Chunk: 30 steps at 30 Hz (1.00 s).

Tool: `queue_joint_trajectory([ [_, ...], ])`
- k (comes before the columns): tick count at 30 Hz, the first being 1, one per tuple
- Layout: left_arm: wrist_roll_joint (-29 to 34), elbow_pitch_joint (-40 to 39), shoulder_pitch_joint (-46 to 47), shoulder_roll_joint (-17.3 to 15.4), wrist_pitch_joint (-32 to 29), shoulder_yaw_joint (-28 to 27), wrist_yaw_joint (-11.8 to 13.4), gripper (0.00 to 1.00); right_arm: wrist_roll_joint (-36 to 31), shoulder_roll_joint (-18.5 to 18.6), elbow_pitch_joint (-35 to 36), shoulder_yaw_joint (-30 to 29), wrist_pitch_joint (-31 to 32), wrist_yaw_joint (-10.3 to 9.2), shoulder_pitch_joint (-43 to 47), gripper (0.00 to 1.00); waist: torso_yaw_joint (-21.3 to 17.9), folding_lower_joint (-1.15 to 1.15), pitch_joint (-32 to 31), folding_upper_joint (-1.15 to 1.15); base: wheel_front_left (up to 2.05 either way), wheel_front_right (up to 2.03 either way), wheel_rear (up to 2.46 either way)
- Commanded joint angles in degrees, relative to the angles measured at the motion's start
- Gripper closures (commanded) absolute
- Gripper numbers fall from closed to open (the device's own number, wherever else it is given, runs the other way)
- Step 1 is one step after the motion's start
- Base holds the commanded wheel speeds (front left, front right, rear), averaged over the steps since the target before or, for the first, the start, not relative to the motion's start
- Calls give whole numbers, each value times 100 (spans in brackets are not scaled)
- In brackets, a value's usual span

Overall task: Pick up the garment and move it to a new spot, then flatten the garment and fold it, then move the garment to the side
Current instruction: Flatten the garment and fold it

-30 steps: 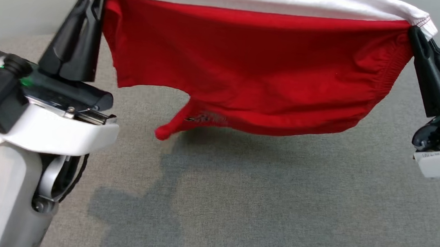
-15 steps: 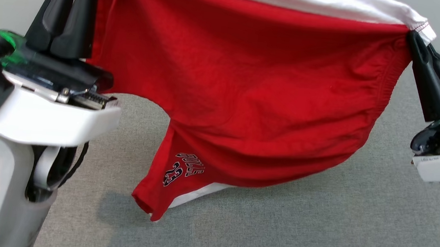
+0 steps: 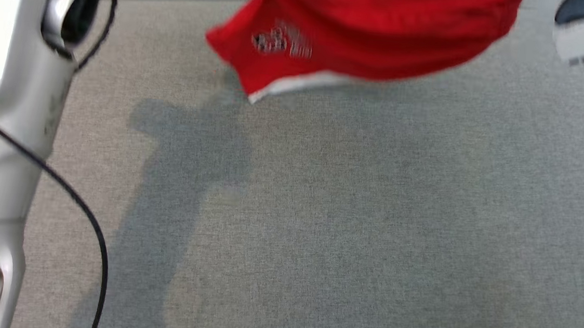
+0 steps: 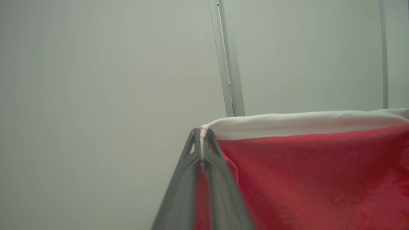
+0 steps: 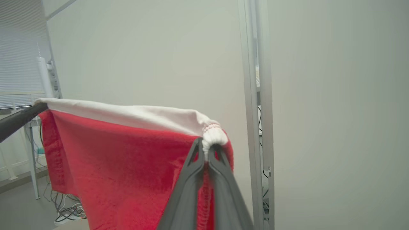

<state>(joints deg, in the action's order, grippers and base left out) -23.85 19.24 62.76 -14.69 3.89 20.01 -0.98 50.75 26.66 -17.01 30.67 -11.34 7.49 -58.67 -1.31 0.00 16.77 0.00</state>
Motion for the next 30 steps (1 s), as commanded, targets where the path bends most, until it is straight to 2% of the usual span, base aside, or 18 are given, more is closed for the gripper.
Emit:
queue_joint_trajectory([
  [1,76,717,516,58,112,43,-116,100,-141,-184,-605,124,-158,1,-551,100,-24,0,209,0,0,0,0],
  [4,170,1768,1166,159,257,118,-224,100,-304,-525,-1545,231,-318,-1,-1282,100,-68,0,331,0,0,0,0],
  [5,170,1768,1166,159,257,118,-224,100,-304,-525,-1545,231,-318,-1,-1282,100,-68,0,331,0,0,0,0],
  [8,200,2633,1669,197,486,83,-217,100,-448,-878,-2307,245,-391,0,-1822,100,-126,0,428,0,0,0,0],
  [12,180,3502,2175,301,648,57,-184,100,-727,-1236,-2845,20,-396,-2,-2218,100,-140,0,604,0,0,0,0],
  [17,230,4116,2512,548,894,221,-357,100,-963,-1490,-3239,71,-388,0,-2323,100,-45,0,859,0,0,0,0],
  [20,66,4370,2384,795,1023,255,-517,100,-887,-1402,-3278,342,-389,1,-2104,100,72,0,1079,0,0,0,0],
  [24,-84,4397,1946,937,1099,286,-603,100,-575,-1177,-2851,664,-389,1,-1596,100,168,0,1192,0,0,0,0],
  [30,-258,3615,661,959,1123,104,-642,100,-79,-629,-1805,1045,-390,1,-423,100,235,0,1065,0,0,0,0],
])
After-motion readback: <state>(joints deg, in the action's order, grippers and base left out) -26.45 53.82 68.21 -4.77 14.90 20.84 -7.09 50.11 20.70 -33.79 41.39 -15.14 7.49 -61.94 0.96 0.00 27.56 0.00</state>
